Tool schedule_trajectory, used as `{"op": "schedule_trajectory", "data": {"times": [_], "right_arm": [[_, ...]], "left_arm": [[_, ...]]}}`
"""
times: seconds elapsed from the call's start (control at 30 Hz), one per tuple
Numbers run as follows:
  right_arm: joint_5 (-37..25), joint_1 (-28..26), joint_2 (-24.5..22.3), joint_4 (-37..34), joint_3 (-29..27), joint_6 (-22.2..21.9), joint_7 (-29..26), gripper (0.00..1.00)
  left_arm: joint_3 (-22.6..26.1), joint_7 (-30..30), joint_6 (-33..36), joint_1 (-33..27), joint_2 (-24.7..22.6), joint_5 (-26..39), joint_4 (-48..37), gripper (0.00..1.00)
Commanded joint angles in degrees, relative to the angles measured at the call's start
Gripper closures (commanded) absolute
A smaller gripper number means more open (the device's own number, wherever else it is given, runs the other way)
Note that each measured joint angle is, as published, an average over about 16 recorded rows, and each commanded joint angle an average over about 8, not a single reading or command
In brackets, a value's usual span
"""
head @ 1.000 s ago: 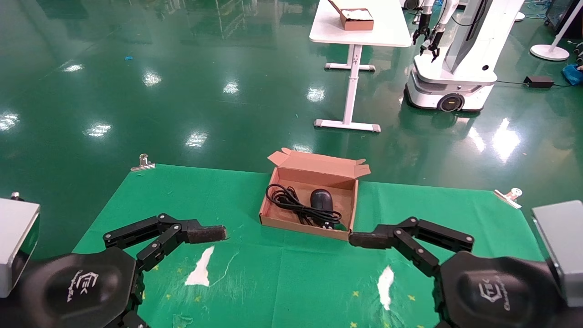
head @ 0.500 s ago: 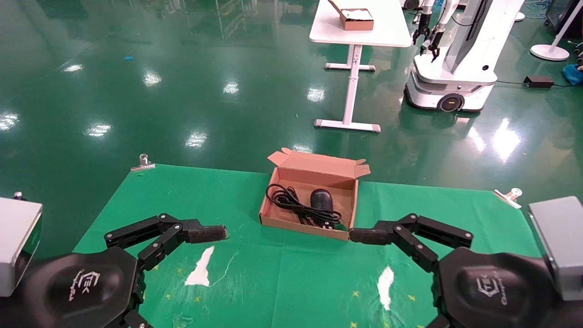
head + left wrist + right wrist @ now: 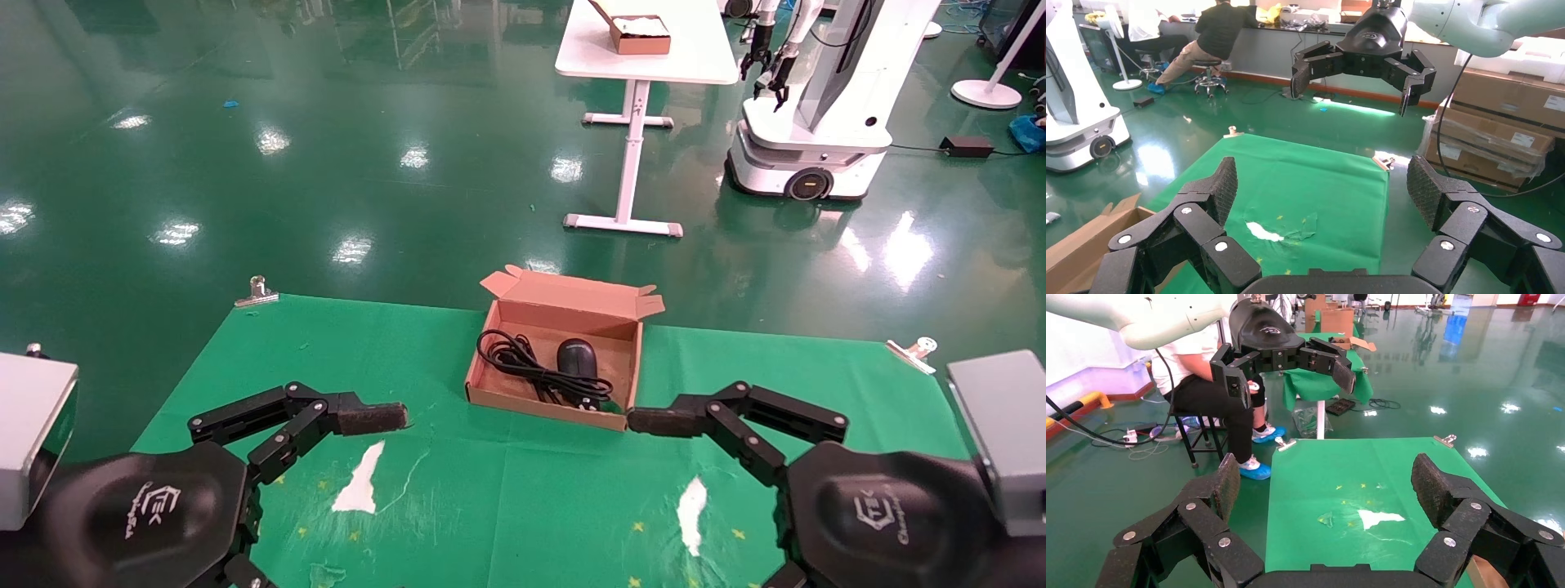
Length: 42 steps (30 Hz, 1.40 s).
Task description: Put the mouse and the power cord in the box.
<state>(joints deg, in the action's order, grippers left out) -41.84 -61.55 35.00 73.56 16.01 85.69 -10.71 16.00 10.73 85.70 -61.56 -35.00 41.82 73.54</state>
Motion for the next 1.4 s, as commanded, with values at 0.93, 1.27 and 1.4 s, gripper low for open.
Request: {"op": "schedule_trajectory", "data": {"times": [0.93,1.27,1.4], "right_arm": [[-0.07,-0.07,0.04,-0.08,0.05,-0.07,0.04,0.00],[-0.07,-0.07,0.04,-0.08,0.05,-0.07,0.04,0.00],[-0.07,-0.07,0.04,-0.08,0.05,-0.07,0.04,0.00]], "left_arm": [[0.04,0.00,-0.01,-0.01,-0.02,0.02,-0.01,0.00],[0.04,0.00,-0.01,-0.01,-0.02,0.02,-0.01,0.00],[0.04,0.00,-0.01,-0.01,-0.02,0.02,-0.01,0.00]]}}
